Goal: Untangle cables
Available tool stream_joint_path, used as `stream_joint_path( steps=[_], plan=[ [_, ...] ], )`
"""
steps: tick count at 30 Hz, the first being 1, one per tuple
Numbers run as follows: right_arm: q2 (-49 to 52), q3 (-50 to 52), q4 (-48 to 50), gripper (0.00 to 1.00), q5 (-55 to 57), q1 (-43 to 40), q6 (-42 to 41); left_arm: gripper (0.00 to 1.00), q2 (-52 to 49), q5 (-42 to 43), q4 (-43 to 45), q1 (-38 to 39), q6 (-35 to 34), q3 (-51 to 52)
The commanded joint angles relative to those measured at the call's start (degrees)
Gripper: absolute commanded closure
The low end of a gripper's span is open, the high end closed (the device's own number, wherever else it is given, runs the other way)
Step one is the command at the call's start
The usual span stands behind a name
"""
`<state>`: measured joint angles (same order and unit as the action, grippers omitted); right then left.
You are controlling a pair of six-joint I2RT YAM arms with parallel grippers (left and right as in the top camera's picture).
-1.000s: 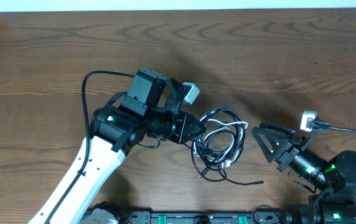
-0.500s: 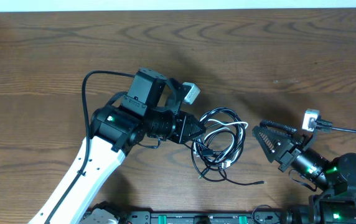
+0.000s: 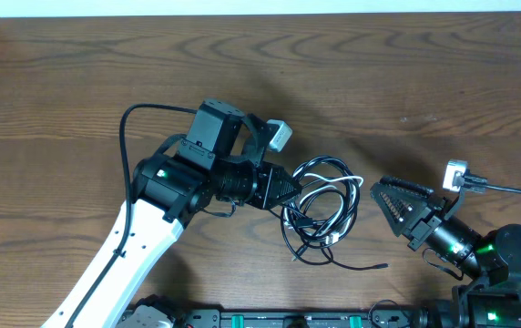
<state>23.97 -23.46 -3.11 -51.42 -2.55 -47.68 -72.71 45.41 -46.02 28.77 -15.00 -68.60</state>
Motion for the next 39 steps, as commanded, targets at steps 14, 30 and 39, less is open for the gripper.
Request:
stream_joint_path(
  steps=[14, 30, 39],
  plan=[
    [0.1, -0.8, 4.2, 0.51, 2.4, 4.6, -4.2, 0.92, -0.3, 2.2, 3.6, 0.1, -6.3, 0.0],
    [2.1, -0.8, 7.1, 0.55, 12.3, 14.5, -3.9, 0.92, -0.3, 2.2, 5.0, 0.1, -7.9, 0.0],
    [8.2, -0.8, 14.8, 0.68, 14.0, 14.6, -3.7, 0.92, -0.3, 2.2, 4.0, 0.1, -7.8, 0.0]
  ],
)
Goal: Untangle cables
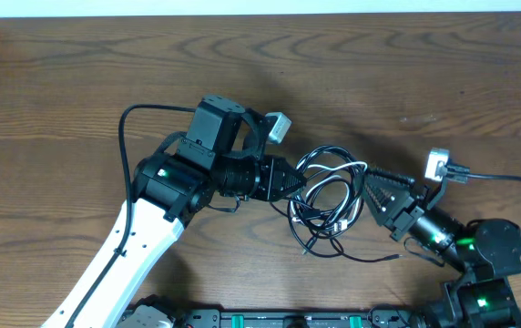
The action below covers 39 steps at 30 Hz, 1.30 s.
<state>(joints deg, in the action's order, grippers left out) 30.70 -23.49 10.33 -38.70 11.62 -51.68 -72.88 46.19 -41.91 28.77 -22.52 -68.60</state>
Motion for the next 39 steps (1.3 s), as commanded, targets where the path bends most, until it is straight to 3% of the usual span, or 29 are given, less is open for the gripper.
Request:
stream_joint_path(
  steps=[1, 6, 13, 16, 24, 34, 39],
  plan=[
    [2.2, -0.7, 2.6, 0.70, 1.3, 0.4, 0.3, 0.92, -0.1, 1.4, -0.3, 0.1, -0.3, 0.0],
    [5.3, -0.7, 5.6, 0.84, 1.0, 0.4, 0.3, 0.92, -0.1, 1.4, -0.7, 0.1, -0.3, 0.0],
    [8.0, -0.7, 5.5, 0.94, -0.7, 0.4, 0.6, 0.92, -0.1, 1.4, -0.7, 0.1, -0.3, 0.0],
    [8.3, -0.7, 5.5, 0.99, 1.2, 0.3, 4.4, 0.92, -0.1, 1.4, -1.0, 0.1, -0.3, 0.0],
    [8.3, -0.7, 3.3, 0.99, 21.9, 0.3, 13.0, 0.92, -0.1, 1.3, -6.0, 0.1, 1.6, 0.0],
    [8.3, -0.7, -3.1, 0.99, 40.8, 0.3, 13.2, 0.92, -0.1, -2.1, -9.5, 0.1, 2.8, 0.0],
    [8.3, -0.7, -7.3, 0.93, 37.5, 0.3, 13.2, 0.92, -0.1, -7.3, -8.2, 0.1, 2.8, 0.0]
  ],
)
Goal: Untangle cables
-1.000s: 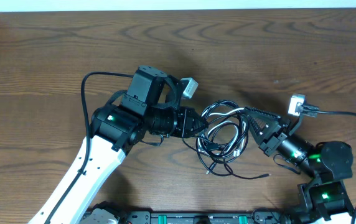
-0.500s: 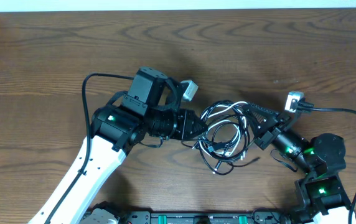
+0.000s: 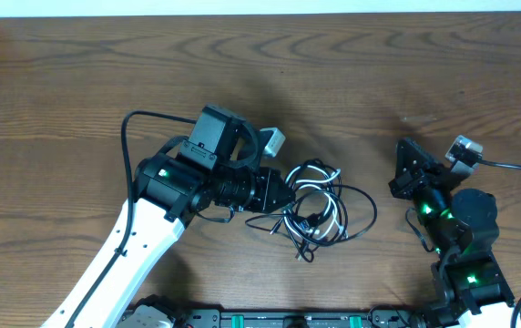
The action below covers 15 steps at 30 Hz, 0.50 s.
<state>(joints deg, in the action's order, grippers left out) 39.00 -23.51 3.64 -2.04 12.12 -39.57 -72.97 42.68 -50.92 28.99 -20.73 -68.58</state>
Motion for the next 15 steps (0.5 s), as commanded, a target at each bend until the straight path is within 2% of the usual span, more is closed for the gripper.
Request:
stream_joint_path(
  steps=[1, 4, 8, 10, 12, 15],
  plan=[
    [0.0, -0.7, -0.7, 0.91, -1.6, -0.2, 1.1, 0.92, 0.0, -6.3, 1.3, -0.1, 1.0, 0.0],
    [0.0, -0.7, -0.3, 0.79, -11.0, -0.2, 1.1, 0.92, 0.0, -15.9, 2.6, -0.1, 1.0, 0.0],
    [0.0, -0.7, 0.7, 0.66, -24.3, -0.2, 1.1, 0.92, 0.0, -24.4, 3.7, -0.1, 1.0, 0.0],
    [0.0, -0.7, 1.3, 0.59, -31.0, -0.2, 1.0, 0.92, 0.0, -25.8, 4.3, -0.1, 1.0, 0.0],
    [0.0, -0.7, 1.9, 0.48, -35.9, -0.2, -0.1, 0.92, 0.0, -25.8, 5.1, -0.1, 1.0, 0.0],
    [0.0, -0.7, 2.2, 0.44, -41.4, 0.0, -5.4, 0.92, 0.0, -25.7, 6.6, -0.1, 1.0, 0.0]
  ],
)
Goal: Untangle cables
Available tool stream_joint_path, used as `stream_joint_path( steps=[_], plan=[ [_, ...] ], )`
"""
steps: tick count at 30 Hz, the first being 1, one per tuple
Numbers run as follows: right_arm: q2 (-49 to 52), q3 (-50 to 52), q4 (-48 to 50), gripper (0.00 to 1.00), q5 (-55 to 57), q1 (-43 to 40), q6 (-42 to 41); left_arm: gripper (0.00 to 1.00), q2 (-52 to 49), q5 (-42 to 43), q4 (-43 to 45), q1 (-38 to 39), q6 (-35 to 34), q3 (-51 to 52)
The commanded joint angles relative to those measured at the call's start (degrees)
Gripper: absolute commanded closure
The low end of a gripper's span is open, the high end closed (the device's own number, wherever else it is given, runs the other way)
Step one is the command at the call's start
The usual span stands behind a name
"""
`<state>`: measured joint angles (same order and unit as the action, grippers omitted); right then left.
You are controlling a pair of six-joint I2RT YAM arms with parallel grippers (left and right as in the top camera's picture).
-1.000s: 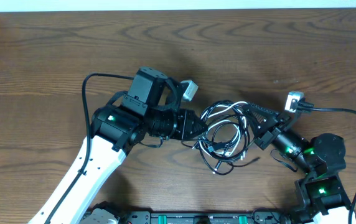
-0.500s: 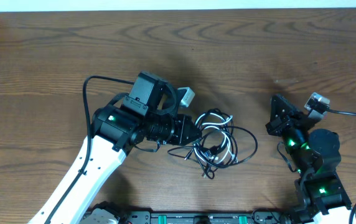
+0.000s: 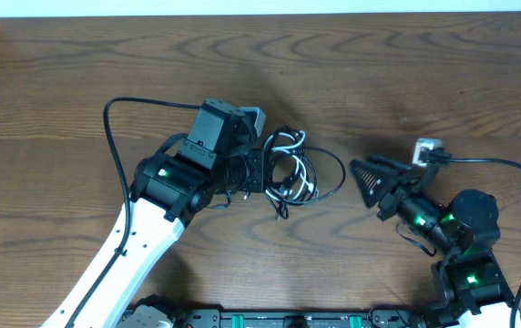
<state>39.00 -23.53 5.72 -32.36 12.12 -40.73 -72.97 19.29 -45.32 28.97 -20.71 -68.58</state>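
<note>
A tangle of black and white cables (image 3: 294, 170) lies on the wooden table just right of centre, with a black loop bulging out to its right. My left gripper (image 3: 268, 173) points right at the end of the white-and-black arm and is shut on the tangle's left edge. My right gripper (image 3: 362, 182) points left, a short way right of the black loop. Its fingers are spread open with nothing between them, and it does not touch the cables.
The left arm's own black cable (image 3: 124, 114) arcs over the table at the left. The right arm's thin cable (image 3: 515, 169) loops at the far right. A black rail (image 3: 270, 321) runs along the table's front edge.
The tangle and my left gripper have moved up and to the left, and the bundle looks tighter. My right gripper, then turned upward at the right, now points left toward the black loop.
My left gripper held the tangle's left edge while the right one stood open off to the right. The right gripper then reached the tangle's right side. Later it was back and turned upward, with the bundle lower. Now the bundle sits higher and further left, the right gripper facing it.
</note>
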Motion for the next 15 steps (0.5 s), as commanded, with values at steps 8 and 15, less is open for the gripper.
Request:
stream_joint_path(
  steps=[8, 15],
  plan=[
    [0.0, -0.7, 0.3, 0.37, -14.8, 0.0, -6.6, 0.92, 0.0, 5.0, 5.2, 0.5, 4.4, 0.0],
    [0.0, -0.7, 4.2, 0.41, -15.6, 0.0, -13.2, 0.92, 0.0, 5.4, 5.1, 3.5, 8.3, 0.0]
  ],
)
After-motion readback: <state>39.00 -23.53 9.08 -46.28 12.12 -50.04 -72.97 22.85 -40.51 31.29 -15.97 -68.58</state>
